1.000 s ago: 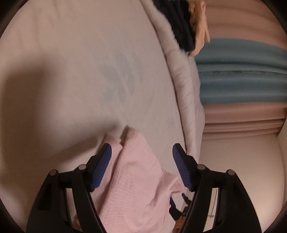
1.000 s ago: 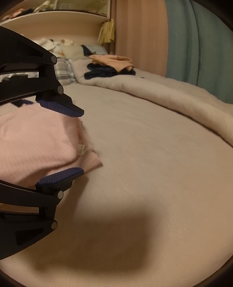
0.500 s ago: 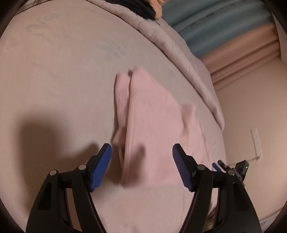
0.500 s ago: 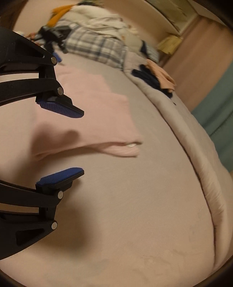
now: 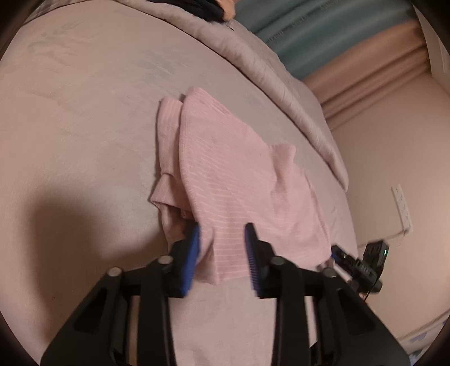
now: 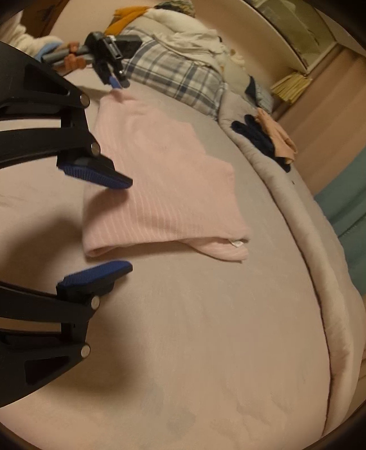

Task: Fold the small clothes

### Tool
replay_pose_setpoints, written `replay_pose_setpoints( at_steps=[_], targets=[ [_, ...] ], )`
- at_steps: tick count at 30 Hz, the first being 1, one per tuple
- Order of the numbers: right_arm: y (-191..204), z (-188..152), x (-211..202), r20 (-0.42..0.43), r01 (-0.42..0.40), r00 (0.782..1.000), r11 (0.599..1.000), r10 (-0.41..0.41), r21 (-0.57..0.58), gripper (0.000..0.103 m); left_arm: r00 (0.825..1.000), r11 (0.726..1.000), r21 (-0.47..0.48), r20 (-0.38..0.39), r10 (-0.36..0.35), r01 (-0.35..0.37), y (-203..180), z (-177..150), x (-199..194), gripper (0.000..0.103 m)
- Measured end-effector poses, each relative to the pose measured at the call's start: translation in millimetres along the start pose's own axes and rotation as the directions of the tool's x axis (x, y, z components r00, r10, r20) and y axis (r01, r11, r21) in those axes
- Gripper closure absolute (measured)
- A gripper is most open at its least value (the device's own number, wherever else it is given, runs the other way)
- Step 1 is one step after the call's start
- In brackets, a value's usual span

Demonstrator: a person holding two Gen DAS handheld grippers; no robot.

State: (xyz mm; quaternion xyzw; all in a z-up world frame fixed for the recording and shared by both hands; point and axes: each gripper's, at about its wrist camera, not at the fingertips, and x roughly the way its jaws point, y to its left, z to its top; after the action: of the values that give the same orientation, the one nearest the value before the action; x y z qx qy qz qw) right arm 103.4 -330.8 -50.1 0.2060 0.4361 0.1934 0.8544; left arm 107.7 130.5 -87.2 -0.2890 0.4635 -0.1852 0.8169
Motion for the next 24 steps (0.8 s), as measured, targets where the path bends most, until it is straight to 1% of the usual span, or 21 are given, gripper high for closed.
replay_pose_setpoints(
  at_steps=[1,2,3,4,5,6,9,12,14,16,18,20,22,24],
  targets=[
    [2,1,3,-0.002,-0.012,1.0,1.0,0.012,-0.014,0.061,1.0,1.0,0.01,-0.014,0.005,-0.005,1,0,2,0.085],
    [4,1,6,-0.006,-0.018,1.0,0.999,0.018,-0.03,0.07,0.999,0.999,0.029,-0.038,0.027,-0.026,1,-1,6,0.086],
    [6,1,8,-0.011,-0.024,1.0,0.999,0.023,-0.04,0.08,0.998,0.998,0.039,-0.049,0.046,-0.045,1,-2,8,0.089],
    [7,1,10,-0.012,-0.028,1.0,0.999,0.027,-0.044,0.085,0.997,0.998,0.044,-0.058,0.057,-0.055,2,-4,10,0.094],
    [6,0,7,-0.005,-0.027,1.0,0.999,0.027,-0.047,0.092,0.997,0.998,0.044,-0.061,0.055,-0.053,3,-6,10,0.095],
    [7,-1,4,0.01,-0.026,1.0,0.998,0.027,-0.051,0.093,0.997,0.998,0.041,-0.056,0.055,-0.052,4,-6,9,0.095],
    [6,-9,-10,0.042,-0.021,0.999,0.998,0.024,-0.059,0.096,0.998,0.998,0.014,-0.03,0.056,-0.055,10,-5,5,0.098],
    [7,-20,-16,0.034,0.019,0.999,0.998,-0.016,-0.068,0.096,0.998,0.997,-0.025,-0.011,0.068,-0.068,21,-2,0,0.098],
    [4,-26,-13,0.004,0.054,0.999,0.996,-0.054,-0.074,0.096,0.996,0.995,-0.058,-0.013,0.083,-0.084,31,-3,-2,0.098],
    [-1,-26,-5,-0.031,0.12,0.992,0.989,-0.123,-0.081,0.095,0.995,0.992,-0.076,-0.03,0.097,-0.099,39,-5,-3,0.098],
    [-7,-19,-3,-0.034,0.164,0.986,0.985,-0.166,-0.052,0.095,0.995,0.992,-0.076,-0.031,0.098,-0.101,41,-7,-9,0.097],
    [-11,-12,-11,0.001,0.206,0.979,0.978,-0.206,-0.031,0.095,0.993,0.992,-0.055,-0.014,0.116,-0.116,35,-7,-18,0.097],
    [-9,-5,-23,0.056,0.22,0.974,0.975,-0.219,-0.022,0.095,0.993,0.993,-0.033,0.016,0.114,-0.113,26,-4,-26,0.097],
    [-2,-2,-27,0.09,0.224,0.971,0.974,-0.22,-0.043,0.095,0.993,0.994,-0.003,0.052,0.11,-0.11,15,0,-32,0.097]
  ],
)
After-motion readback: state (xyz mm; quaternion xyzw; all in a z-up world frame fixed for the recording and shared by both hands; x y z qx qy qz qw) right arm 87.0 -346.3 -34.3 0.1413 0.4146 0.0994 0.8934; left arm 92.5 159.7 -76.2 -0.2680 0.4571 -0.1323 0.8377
